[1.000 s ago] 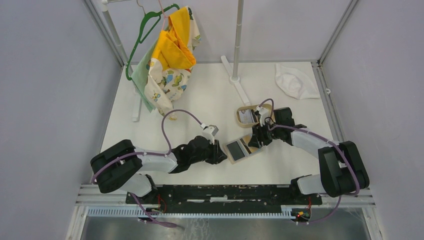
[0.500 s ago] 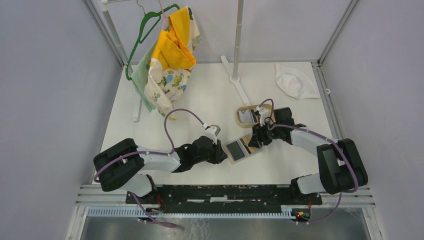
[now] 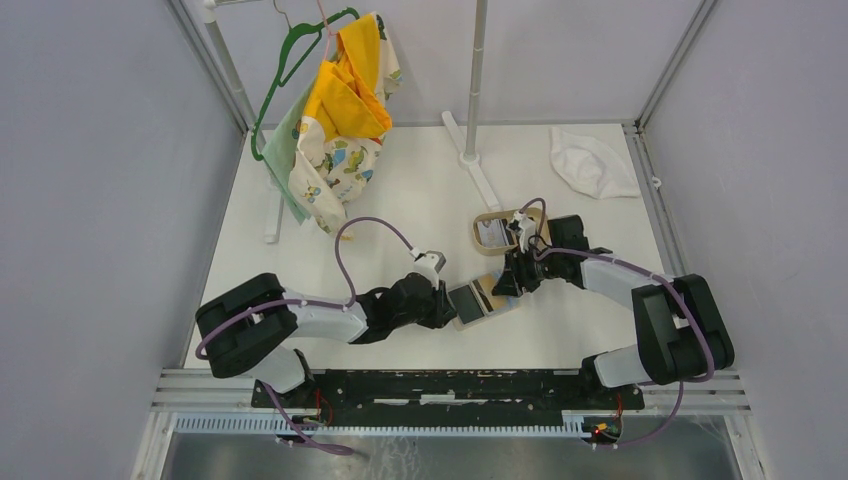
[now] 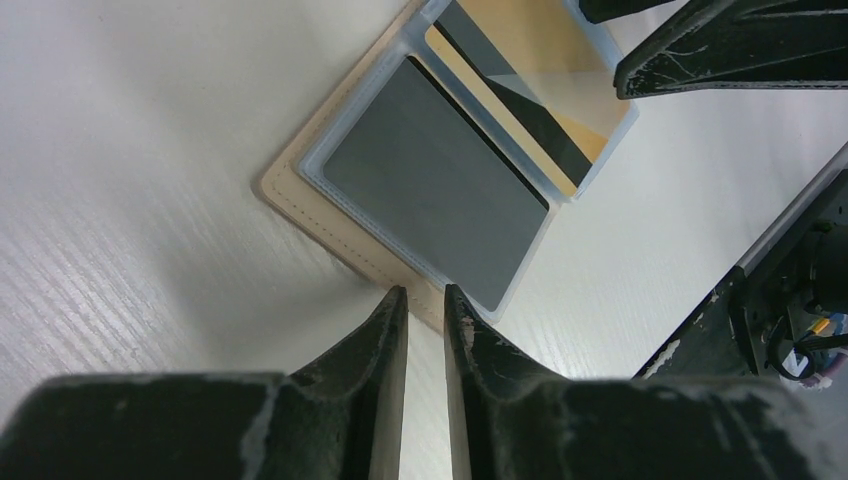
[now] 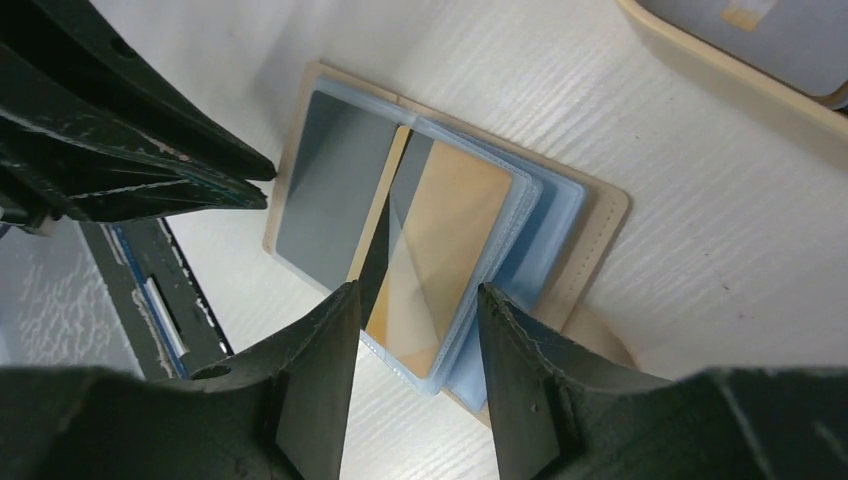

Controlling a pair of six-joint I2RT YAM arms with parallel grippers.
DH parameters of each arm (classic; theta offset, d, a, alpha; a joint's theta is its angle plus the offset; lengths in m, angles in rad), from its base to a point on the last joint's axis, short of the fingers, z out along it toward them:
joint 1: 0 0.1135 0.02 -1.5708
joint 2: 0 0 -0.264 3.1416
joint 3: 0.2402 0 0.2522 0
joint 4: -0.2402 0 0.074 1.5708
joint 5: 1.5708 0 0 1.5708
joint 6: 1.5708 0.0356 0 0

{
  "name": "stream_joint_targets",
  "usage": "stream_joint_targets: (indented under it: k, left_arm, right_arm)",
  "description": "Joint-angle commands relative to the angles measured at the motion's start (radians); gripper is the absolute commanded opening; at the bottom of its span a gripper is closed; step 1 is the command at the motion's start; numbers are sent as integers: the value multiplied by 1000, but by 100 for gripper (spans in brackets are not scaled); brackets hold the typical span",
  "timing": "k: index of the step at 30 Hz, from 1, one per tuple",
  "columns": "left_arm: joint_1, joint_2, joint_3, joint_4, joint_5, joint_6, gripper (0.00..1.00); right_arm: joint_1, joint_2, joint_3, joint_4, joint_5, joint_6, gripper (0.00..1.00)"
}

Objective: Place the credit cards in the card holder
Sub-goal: Insert the credit card into the card holder.

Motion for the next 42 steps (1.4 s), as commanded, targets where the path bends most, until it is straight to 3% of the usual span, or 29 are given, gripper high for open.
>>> stream_joint_targets:
  k: [1, 23, 33, 36, 42]
  left_arm:
    - [-7, 12, 40, 3, -31, -1, 26]
    - [-9, 27, 57, -3, -18, 5, 25]
    - [-10, 38, 66, -3, -10, 6, 26]
    - [-12, 46, 74, -4, -6, 10, 26]
    - [-13, 43, 84, -18, -14, 16, 25]
  right_arm:
    - [-18, -30, -11, 54, -120, 47, 52]
    - [-22, 7, -48, 182, -312, 179, 41]
    - [-22, 21, -58, 202, -278, 186, 41]
    - [-23, 26, -65, 225, -285, 199, 35]
    - [-22, 3, -34, 151, -126, 84, 38]
